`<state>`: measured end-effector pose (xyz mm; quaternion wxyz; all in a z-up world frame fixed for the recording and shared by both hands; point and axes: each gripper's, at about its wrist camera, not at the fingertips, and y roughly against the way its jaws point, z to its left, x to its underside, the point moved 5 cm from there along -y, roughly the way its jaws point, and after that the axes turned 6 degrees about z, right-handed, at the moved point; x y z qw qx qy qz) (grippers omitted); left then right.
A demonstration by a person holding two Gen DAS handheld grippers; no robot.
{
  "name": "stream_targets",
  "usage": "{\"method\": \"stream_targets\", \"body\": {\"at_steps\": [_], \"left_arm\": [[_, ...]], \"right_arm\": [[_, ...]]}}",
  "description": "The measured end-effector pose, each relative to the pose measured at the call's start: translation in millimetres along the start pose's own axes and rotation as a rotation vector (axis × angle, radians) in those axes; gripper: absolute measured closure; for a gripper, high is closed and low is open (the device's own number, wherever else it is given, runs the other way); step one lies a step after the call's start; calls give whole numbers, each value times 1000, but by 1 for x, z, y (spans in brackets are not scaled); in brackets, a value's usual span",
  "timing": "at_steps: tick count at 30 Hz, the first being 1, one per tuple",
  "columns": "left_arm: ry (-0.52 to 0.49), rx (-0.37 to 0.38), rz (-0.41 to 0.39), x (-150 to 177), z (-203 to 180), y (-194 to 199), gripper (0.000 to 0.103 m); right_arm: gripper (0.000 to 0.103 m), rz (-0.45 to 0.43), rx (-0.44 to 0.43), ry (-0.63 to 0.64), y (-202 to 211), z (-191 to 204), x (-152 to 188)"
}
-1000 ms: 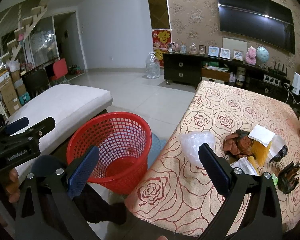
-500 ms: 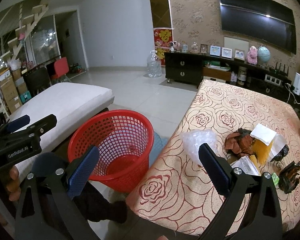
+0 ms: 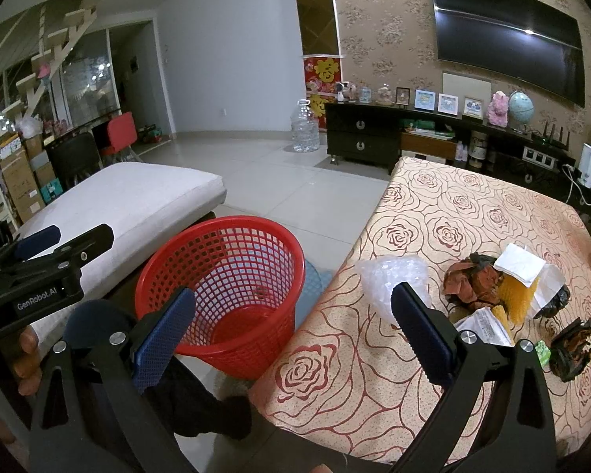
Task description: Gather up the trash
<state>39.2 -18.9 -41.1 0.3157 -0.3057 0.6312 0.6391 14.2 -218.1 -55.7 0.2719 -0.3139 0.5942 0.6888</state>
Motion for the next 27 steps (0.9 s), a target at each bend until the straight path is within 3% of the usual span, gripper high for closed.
{"method": "stream_targets", "body": {"at_steps": [27], "left_arm": [[-6, 4, 10, 3, 0, -1, 8]], "right_arm": [[6, 14, -4, 4, -6, 4, 8]]}}
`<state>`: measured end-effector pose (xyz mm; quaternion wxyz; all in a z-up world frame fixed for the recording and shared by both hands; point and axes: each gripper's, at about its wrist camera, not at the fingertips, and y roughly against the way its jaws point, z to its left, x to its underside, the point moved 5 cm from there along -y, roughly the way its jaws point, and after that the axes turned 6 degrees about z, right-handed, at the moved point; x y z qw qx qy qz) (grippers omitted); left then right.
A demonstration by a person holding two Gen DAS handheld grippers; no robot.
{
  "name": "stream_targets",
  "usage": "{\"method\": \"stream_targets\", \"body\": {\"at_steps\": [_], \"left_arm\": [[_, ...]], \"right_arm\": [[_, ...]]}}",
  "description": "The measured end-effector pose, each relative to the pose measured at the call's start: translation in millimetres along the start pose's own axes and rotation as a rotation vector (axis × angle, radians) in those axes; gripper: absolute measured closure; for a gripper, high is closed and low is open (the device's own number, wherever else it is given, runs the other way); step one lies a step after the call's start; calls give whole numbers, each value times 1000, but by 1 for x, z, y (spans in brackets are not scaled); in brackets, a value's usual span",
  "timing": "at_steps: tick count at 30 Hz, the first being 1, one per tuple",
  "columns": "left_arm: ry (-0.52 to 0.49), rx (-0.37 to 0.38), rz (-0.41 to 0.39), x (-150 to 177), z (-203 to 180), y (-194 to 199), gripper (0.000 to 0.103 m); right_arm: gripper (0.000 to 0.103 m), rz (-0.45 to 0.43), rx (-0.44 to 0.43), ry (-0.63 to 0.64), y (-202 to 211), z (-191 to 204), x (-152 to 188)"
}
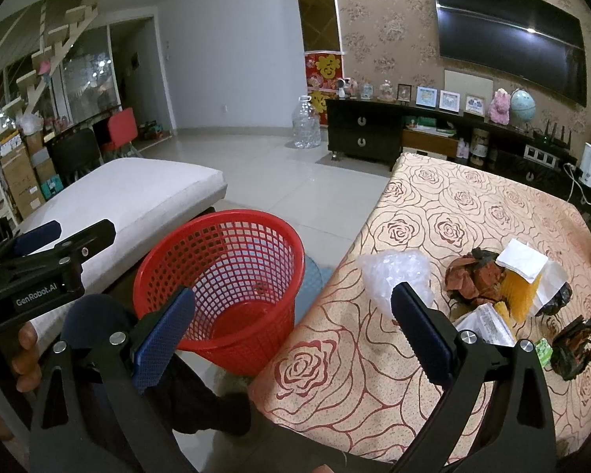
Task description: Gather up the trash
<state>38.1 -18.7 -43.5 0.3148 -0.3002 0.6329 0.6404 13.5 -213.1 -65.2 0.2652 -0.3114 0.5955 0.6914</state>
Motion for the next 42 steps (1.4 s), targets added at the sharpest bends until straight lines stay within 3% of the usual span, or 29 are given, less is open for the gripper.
{"method": "stream_targets", "body": {"at_steps": [12, 19, 24, 31, 42], "left_arm": [[-23, 40, 15, 6, -17, -9, 8], [-61, 97, 15, 7, -44, -14, 8], [-111, 153, 33, 9, -75, -23, 8], [-181, 222, 47, 1, -127, -39, 8], [-272, 330, 132, -4, -221, -90, 8]], "right_arm": [[6, 8, 68, -37, 1, -45, 13], [6, -3, 189, -136, 15, -118, 28], [6, -19, 292, -198, 29, -170, 43], [6, -25, 357, -289, 34, -217, 61], [6, -4, 362, -379, 32, -253, 82]]}}
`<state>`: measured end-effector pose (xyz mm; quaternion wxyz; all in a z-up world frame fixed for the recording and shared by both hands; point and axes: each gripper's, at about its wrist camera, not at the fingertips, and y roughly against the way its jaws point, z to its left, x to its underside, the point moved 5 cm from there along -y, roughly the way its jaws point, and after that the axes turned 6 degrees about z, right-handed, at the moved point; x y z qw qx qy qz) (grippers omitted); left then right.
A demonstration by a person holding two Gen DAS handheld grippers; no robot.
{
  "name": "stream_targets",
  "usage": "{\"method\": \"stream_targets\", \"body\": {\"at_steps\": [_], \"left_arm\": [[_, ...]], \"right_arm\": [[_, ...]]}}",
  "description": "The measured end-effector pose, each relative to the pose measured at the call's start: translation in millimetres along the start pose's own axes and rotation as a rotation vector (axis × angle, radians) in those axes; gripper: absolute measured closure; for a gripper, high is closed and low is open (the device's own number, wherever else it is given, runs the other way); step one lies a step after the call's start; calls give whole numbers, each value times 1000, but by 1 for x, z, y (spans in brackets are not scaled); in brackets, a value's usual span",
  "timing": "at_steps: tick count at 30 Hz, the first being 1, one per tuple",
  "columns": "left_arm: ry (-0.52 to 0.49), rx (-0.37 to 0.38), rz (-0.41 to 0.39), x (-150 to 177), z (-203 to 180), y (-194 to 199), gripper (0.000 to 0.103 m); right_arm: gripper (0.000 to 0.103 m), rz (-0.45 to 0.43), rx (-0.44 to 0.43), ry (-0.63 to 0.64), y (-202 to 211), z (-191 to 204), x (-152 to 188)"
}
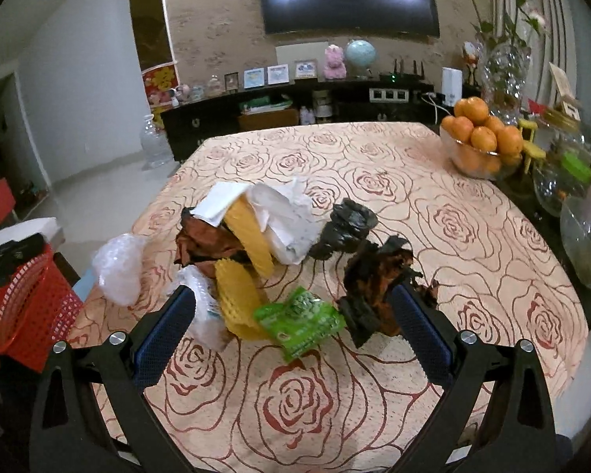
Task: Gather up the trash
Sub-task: 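Reach the left gripper to the clear bubble wrap and close on it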
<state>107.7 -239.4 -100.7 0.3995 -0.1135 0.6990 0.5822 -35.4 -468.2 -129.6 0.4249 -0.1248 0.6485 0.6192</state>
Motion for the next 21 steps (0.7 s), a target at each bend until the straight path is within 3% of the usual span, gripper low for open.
{"method": "stream_targets", "body": {"at_steps": [6, 12, 14, 16, 21], "left_arm": [[5, 40, 104, -1, -18, -49, 8], [-21, 41, 142, 5, -30, -77, 9], [-25, 47, 136, 6, -31, -81, 15], [-38, 54, 138, 7, -33, -85, 36], [-46, 87, 127, 8, -35, -85, 56]], "right_arm": [[6, 8, -12, -38, -2, -10, 0], [6, 21, -14, -52, -5, -15, 2], [6, 28, -16, -52, -7, -15, 3], [6, 33, -14, -50, -8, -14, 4], [6, 33, -17, -28, -11, -8, 5]]}}
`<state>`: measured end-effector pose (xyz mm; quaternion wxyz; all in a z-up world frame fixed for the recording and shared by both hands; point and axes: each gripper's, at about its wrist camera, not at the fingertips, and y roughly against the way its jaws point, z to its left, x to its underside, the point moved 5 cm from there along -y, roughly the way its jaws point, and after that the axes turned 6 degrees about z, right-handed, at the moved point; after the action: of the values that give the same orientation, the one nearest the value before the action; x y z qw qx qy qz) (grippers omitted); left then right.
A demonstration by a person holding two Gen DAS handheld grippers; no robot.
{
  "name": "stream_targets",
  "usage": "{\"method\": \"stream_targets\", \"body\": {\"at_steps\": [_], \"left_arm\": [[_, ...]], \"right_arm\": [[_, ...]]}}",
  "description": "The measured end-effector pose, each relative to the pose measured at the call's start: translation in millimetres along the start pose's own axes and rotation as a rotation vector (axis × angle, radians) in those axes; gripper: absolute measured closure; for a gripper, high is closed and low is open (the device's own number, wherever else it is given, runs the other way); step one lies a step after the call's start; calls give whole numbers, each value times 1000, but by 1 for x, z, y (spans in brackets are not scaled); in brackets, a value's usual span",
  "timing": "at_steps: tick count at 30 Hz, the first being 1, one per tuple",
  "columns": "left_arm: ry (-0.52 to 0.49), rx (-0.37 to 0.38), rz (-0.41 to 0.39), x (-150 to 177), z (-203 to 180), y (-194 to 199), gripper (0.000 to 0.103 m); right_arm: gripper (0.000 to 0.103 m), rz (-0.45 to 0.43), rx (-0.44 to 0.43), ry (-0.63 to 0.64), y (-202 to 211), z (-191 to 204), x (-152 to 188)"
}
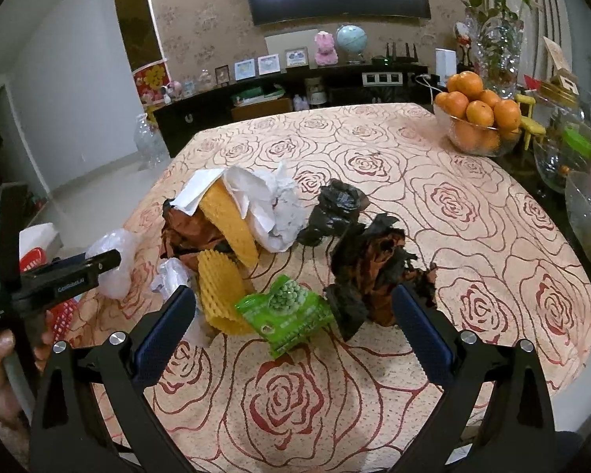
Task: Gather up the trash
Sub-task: 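Reach the left gripper to the clear bubble wrap and close on it, then lift the bubble wrap with the left gripper while the right gripper grasps the clear cat-print bag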
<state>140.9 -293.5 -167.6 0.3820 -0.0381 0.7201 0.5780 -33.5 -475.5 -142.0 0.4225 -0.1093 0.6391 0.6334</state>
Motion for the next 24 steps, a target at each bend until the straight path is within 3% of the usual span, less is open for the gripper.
{"method": "stream_targets", "body": {"at_steps": [4, 13, 24], "left_arm": [[0, 25, -20, 2, 2, 13, 65], [21, 25, -126, 22, 28, 80, 65], [44, -15, -194, 56, 59, 124, 65]], "right_arm": [[6, -19, -20, 52, 0, 14, 0], [6, -29, -163, 180, -5, 63, 0], [11, 87, -193, 253, -40, 98, 12]]}}
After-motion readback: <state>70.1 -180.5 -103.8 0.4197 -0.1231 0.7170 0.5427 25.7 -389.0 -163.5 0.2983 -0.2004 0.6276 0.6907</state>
